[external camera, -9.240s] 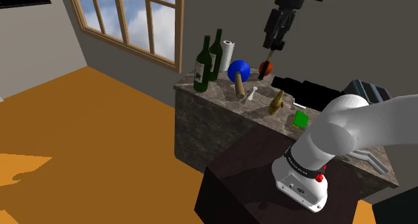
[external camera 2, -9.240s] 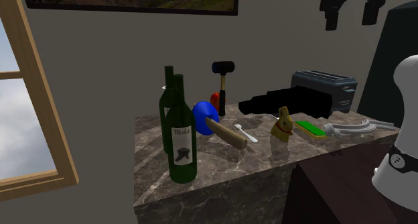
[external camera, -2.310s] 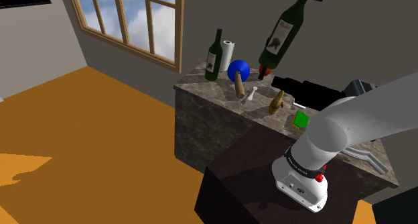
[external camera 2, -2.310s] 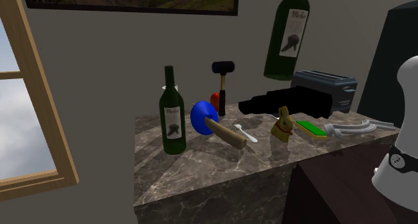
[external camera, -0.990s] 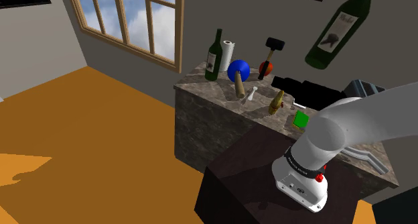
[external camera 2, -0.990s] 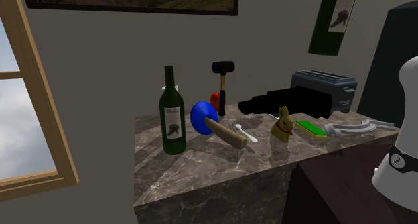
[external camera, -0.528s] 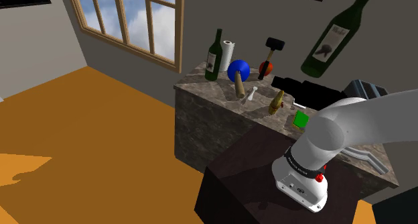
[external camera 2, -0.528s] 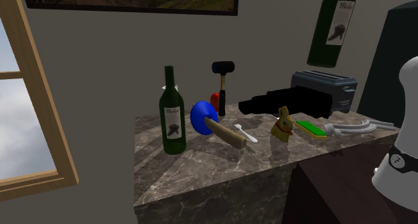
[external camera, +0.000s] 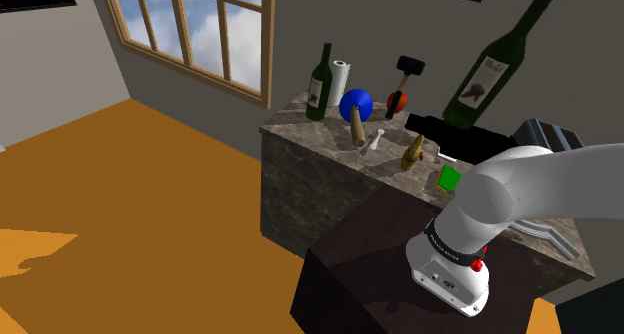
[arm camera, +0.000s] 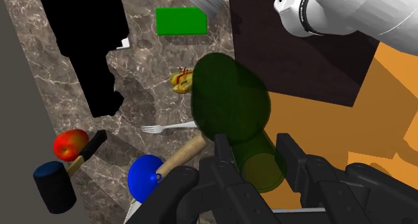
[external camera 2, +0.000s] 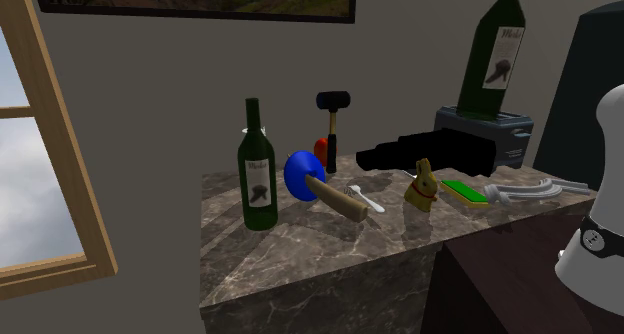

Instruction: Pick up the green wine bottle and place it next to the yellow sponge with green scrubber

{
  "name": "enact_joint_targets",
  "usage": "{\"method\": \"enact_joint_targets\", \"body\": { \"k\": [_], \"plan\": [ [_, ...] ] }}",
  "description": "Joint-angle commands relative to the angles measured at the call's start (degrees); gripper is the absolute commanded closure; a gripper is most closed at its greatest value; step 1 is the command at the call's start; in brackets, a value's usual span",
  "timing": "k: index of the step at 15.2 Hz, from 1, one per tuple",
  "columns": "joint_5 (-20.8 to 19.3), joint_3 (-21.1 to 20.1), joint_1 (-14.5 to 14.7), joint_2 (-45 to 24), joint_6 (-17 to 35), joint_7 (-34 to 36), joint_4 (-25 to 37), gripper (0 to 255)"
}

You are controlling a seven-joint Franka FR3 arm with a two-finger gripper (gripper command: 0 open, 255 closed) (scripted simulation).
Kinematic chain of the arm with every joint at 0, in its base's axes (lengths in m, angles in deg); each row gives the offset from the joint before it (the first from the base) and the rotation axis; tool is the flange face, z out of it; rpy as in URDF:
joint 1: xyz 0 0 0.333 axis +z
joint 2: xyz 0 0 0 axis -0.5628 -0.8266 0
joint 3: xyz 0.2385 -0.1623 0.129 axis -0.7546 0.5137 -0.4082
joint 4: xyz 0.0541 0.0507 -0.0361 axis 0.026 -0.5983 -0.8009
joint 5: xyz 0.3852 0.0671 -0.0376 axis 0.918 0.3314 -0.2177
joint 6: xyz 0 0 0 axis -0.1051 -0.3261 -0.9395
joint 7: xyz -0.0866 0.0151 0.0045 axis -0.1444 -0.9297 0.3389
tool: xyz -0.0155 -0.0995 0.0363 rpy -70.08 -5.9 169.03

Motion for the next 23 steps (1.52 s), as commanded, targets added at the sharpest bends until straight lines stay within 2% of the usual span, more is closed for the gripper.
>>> {"method": "enact_joint_targets", "body": {
  "k": [1,23],
  "plan": [
    [-0.18,0.03,-0.18,1.13,1.31,0.27,-2.40,255],
    [-3.11,2.11,-2.30,11.30,14.82,2.25,-26.00,255]
  ]
}}
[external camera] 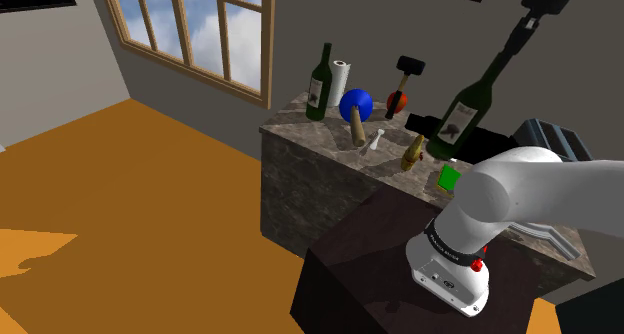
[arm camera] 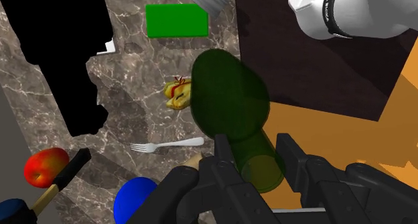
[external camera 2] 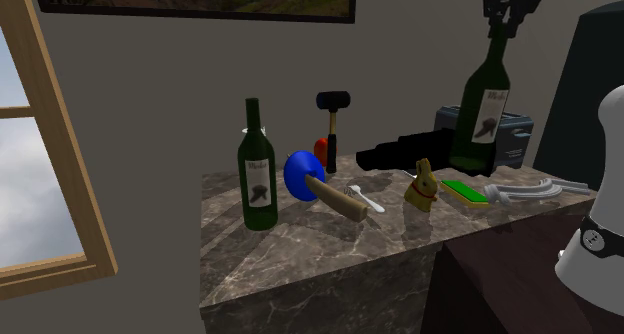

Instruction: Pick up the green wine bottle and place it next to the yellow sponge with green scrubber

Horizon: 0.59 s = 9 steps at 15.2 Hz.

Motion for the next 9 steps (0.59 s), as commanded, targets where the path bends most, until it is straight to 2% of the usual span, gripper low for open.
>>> {"method": "enact_joint_targets", "body": {
  "k": [1,9],
  "plan": [
    [-0.38,0.32,-0.24,0.84,1.13,0.07,-1.91,255],
    [-1.91,1.76,-1.12,3.41,5.93,0.53,-9.26,255]
  ]
}}
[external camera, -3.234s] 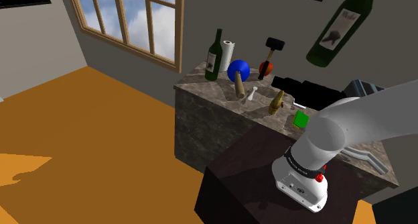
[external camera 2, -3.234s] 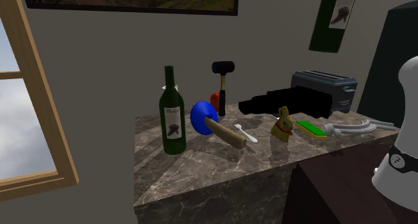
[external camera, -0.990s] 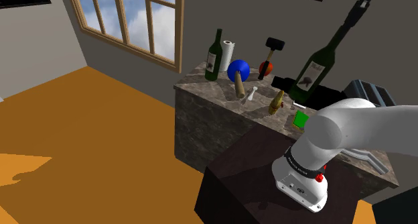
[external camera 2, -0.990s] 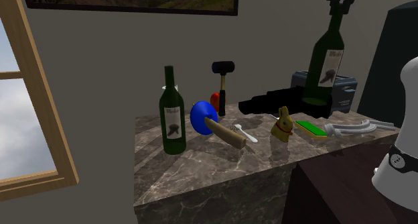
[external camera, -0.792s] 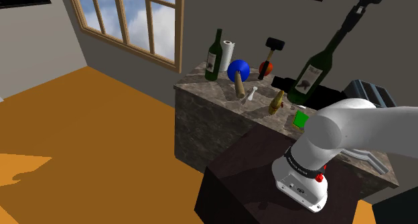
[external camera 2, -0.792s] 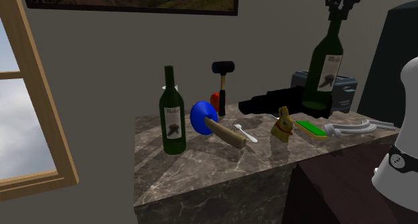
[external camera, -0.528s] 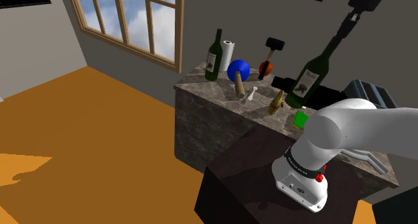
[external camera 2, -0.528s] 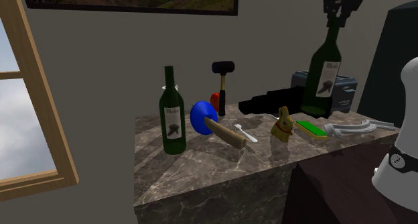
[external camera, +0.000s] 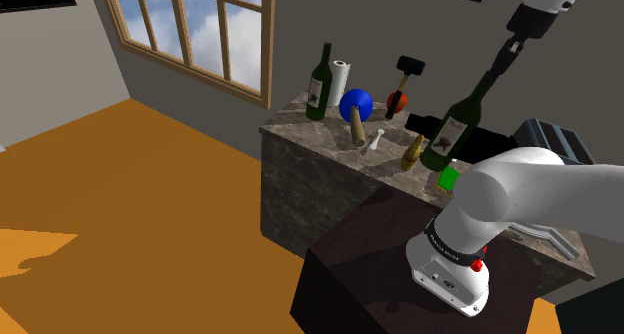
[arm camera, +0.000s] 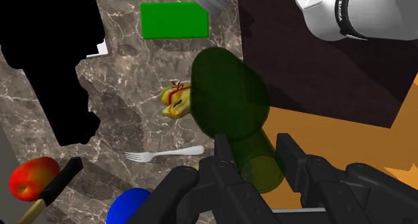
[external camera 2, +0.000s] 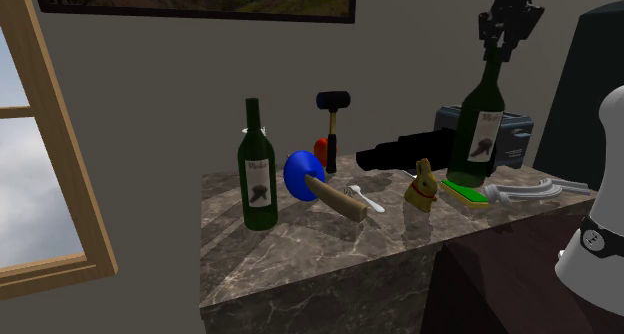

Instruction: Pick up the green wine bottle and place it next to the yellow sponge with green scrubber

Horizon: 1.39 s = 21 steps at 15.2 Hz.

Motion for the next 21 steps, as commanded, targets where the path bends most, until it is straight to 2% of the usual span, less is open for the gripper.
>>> {"method": "enact_joint_targets", "body": {
  "k": [1,19,21],
  "plan": [
    [-0.51,0.48,-0.29,0.69,1.22,0.00,-1.84,255],
    [-5.36,5.29,-2.69,3.73,12.74,0.75,-16.45,255],
    [-5.36,5.29,-2.69,3.74,12.74,0.75,-16.45,255]
  ]
}}
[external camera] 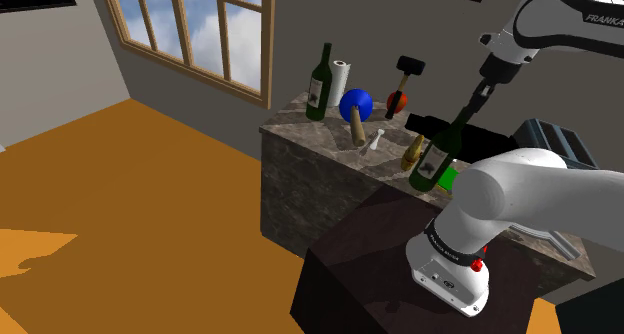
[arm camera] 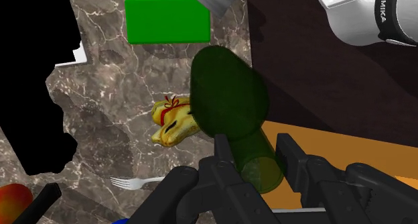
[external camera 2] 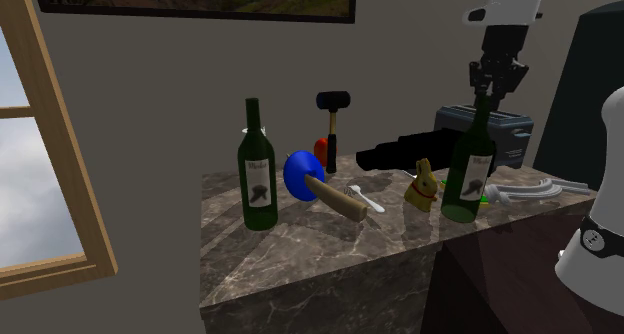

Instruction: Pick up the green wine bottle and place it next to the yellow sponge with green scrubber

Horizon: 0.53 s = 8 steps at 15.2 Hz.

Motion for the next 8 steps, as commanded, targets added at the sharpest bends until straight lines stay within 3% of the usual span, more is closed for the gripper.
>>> {"method": "enact_joint_targets", "body": {
  "k": [1,6,7,8],
  "plan": [
    [-0.07,0.06,-0.03,0.02,0.19,0.03,-0.18,255],
    [-0.07,0.06,-0.03,0.02,0.19,0.03,-0.18,255],
    [-0.07,0.06,-0.03,0.02,0.19,0.03,-0.18,0],
    [-0.07,0.06,-0.02,0.02,0.19,0.03,-0.18,0]
  ]
}}
